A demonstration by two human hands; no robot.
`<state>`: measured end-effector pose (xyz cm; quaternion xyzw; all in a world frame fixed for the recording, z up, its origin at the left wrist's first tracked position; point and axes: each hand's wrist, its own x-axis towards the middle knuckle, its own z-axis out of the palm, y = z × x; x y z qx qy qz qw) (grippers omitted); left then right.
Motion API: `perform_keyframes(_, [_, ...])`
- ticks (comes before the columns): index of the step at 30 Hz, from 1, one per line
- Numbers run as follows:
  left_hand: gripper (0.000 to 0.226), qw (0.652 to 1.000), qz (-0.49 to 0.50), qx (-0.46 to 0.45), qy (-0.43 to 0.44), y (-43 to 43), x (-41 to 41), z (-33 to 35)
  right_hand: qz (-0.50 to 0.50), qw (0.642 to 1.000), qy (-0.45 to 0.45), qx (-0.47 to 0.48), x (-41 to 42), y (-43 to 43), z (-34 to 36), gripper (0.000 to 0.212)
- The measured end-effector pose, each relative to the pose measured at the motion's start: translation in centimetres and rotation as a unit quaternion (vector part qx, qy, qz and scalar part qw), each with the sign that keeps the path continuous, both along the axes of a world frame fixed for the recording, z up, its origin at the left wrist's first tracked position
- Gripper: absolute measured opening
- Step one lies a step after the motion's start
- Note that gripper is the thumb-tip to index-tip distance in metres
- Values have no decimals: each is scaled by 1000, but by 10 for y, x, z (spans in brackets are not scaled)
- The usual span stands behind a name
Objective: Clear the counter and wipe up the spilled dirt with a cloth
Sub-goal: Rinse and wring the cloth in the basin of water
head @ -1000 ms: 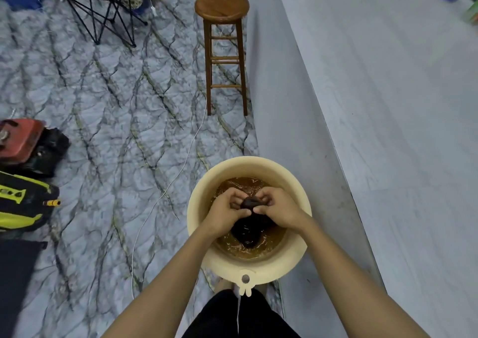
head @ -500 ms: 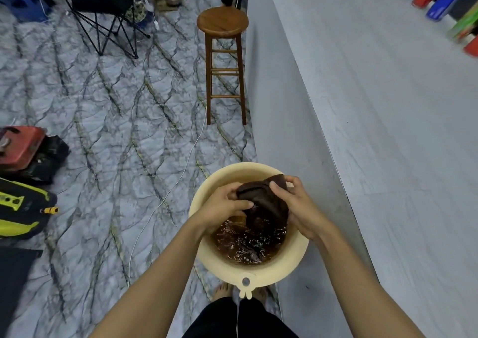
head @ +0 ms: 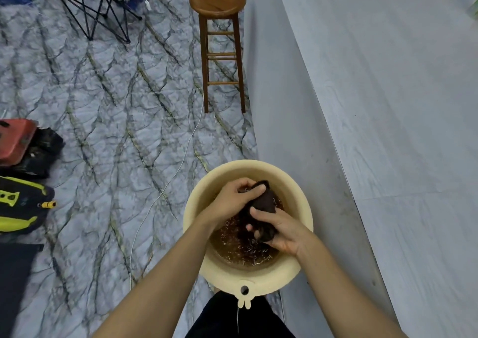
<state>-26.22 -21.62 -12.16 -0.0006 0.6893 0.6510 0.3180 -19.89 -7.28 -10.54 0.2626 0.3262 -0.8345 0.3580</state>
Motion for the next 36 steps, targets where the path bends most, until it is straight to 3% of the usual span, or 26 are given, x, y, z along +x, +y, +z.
perform_keyframes(2, [61,977,47,106,-181,5,2,-10,11,999,-43,-16,-4,-4,-1,16])
perform_keyframes(4, [68,908,76,257,-322,9,7,-23,12,992,-102,-75,-5,-8,-3,2])
perform_keyframes(6, [67,876,65,329,-346,14,10,-36,45,985,-135,-96,-6,-9,-8,10])
perform_keyframes(7, [59,887,53,321,-329,18,10,-38,74,985,-140,-73,-7,-8,-12,16])
perform_keyframes(10, [21,950,22,172,-259,33,2,-37,163,969,-156,101,-13,-8,-22,28])
perform_keyframes(12, [34,970,30,80,-229,41,-3,-36,221,931,-134,257,-17,-11,-27,24])
perform_keyframes(15, [32,978,81,-43,-189,47,-6,-36,251,878,-93,396,-21,-20,-28,13])
perform_keyframes(18, [37,971,123,-95,-184,51,-3,-42,243,862,-58,441,-18,-29,-35,11])
perform_keyframes(20, [34,964,147,-136,-176,55,-1,-47,240,842,-37,482,-11,-34,-44,25])
perform_keyframes(22, [32,955,163,-209,-134,57,2,-49,280,787,-2,550,-5,-37,-49,32])
perform_keyframes(24, [31,942,177,-271,-92,58,6,-45,331,698,41,634,-1,-38,-43,25])
perform_keyframes(25, [33,936,186,-287,-78,58,9,-41,337,669,62,659,1,-37,-41,23])
perform_keyframes(26, [37,935,196,-288,-65,59,11,-38,335,663,79,665,3,-36,-36,22])
perform_keyframes(27, [41,939,200,-271,-66,60,11,-32,330,682,92,646,3,-34,-33,20])
perform_keyframes(30, [41,967,136,-128,-176,54,2,-4,226,866,40,444,2,-23,-11,13])
perform_keyframes(31, [41,964,95,-60,-240,45,-2,4,203,906,12,371,1,-20,0,14])
perform_keyframes(34, [59,903,14,198,-381,12,-6,8,183,962,-47,197,-2,-12,29,11])
perform_keyframes(36, [72,851,-3,338,-401,2,3,-4,148,982,-101,61,-3,-10,35,6])
